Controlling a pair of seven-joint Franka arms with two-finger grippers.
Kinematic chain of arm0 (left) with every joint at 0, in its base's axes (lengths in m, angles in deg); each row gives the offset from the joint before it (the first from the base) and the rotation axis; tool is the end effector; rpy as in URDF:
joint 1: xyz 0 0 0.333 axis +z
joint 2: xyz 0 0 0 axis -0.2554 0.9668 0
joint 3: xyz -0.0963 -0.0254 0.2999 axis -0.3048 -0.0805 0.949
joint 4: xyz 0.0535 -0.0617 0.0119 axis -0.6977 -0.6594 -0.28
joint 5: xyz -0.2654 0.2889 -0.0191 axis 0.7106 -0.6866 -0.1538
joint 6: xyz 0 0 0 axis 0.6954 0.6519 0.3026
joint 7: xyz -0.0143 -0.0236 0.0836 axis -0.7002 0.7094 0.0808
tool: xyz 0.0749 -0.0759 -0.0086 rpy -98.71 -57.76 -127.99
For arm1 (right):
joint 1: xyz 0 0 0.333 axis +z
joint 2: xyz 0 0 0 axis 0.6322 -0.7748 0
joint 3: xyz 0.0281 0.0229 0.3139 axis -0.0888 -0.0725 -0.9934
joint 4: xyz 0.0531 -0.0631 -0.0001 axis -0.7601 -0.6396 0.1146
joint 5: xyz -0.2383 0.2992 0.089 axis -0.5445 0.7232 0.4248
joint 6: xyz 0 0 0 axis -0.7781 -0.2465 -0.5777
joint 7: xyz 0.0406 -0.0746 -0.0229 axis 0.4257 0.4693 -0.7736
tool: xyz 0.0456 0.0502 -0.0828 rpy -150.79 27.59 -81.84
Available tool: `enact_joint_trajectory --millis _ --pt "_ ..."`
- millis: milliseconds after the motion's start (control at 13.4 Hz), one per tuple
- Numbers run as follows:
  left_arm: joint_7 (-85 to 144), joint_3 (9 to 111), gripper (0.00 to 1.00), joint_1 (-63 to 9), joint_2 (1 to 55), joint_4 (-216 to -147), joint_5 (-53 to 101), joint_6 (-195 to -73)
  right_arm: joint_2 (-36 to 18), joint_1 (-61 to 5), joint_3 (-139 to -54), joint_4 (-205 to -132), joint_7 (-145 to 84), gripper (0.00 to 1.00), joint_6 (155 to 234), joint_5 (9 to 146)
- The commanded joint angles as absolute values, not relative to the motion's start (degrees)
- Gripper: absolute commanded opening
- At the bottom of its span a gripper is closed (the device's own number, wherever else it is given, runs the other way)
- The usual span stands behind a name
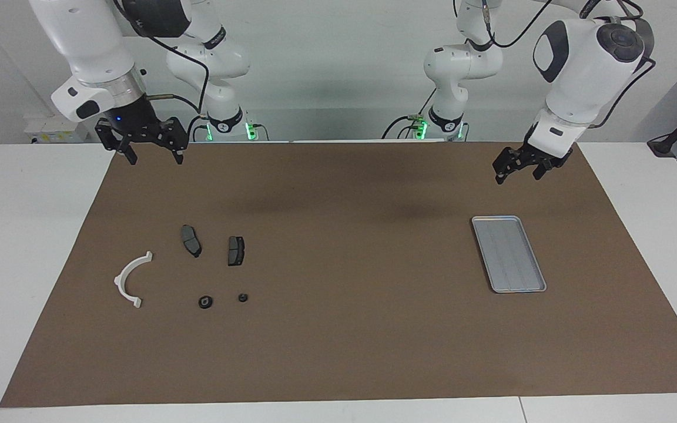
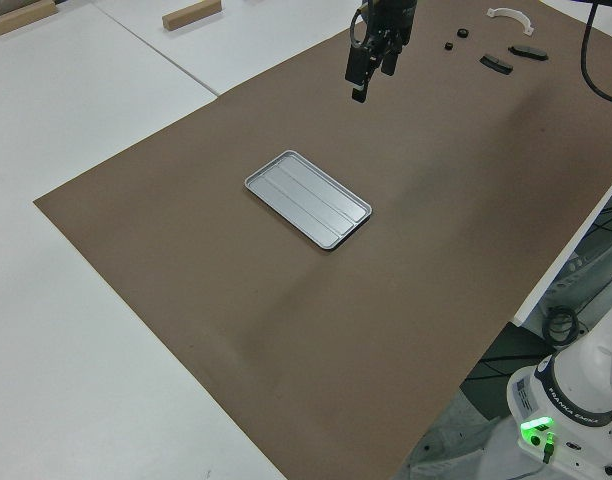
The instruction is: Pick bearing gear from pile to tray
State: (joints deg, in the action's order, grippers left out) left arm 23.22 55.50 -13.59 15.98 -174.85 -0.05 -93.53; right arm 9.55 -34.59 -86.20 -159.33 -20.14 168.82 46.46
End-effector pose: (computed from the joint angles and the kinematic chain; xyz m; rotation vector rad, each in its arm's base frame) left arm 0.5422 -0.0598 0.5536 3.1276 0.0881 -0.0689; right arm 0.5400 0.0143 0.6177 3.1360 -0.0236 0.0002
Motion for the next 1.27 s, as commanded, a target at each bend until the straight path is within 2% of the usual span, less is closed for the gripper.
enact_joint_trajectory --millis 0,1197 --pt "22.97 55.54 1.0 -13.48 15.39 -174.68 0.56 -92.88 9.22 -34.73 -86.06 -158.83 -21.56 1.0 169.25 45.96" --pt "22.97 55.54 1.0 -13.48 15.38 -174.68 0.56 -92.88 10.54 -33.94 -86.24 -160.93 -22.44 1.0 171.09 47.02"
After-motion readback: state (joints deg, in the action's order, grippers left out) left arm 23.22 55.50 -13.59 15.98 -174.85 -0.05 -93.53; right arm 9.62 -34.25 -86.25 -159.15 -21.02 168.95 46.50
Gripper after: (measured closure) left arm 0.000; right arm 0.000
